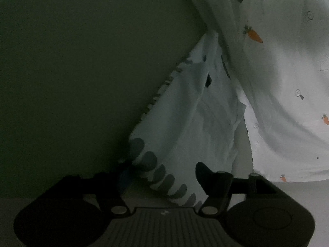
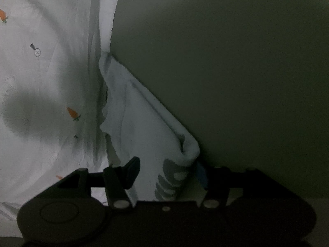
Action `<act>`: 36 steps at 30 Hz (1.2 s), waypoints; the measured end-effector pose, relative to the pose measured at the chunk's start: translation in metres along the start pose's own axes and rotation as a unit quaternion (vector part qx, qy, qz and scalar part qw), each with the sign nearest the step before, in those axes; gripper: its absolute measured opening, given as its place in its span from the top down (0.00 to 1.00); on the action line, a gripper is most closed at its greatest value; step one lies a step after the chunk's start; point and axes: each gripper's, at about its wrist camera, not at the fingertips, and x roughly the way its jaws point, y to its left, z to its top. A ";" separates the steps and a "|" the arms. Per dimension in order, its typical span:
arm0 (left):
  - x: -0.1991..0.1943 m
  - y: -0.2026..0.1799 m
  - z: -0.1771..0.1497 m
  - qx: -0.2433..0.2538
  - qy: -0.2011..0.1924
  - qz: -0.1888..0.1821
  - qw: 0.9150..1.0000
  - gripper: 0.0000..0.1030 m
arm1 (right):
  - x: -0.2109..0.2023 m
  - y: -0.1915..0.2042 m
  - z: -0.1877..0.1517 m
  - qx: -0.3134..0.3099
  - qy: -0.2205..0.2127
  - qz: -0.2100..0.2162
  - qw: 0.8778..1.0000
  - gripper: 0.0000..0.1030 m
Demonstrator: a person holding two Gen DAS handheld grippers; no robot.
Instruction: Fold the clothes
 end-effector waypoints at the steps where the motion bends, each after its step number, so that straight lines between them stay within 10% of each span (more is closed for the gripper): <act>1: 0.001 -0.003 0.000 0.007 -0.001 -0.004 1.000 0.24 | 0.002 0.003 0.000 -0.005 -0.002 -0.003 1.000 0.47; 5: 0.006 -0.009 0.002 0.018 -0.014 -0.003 1.000 0.34 | 0.007 0.009 0.002 -0.017 -0.009 -0.012 1.000 0.66; 9: 0.009 -0.002 0.007 -0.010 -0.023 0.016 1.000 0.77 | 0.008 0.005 0.005 0.003 -0.007 0.000 1.000 0.86; 24: -0.074 -0.061 -0.024 0.064 -0.123 -0.090 0.986 0.85 | -0.074 0.057 -0.013 -0.057 -0.029 0.134 0.989 0.90; 36: -0.160 -0.024 -0.147 0.044 -0.095 -0.040 0.994 0.86 | -0.186 -0.003 -0.073 0.044 0.043 0.088 0.994 0.90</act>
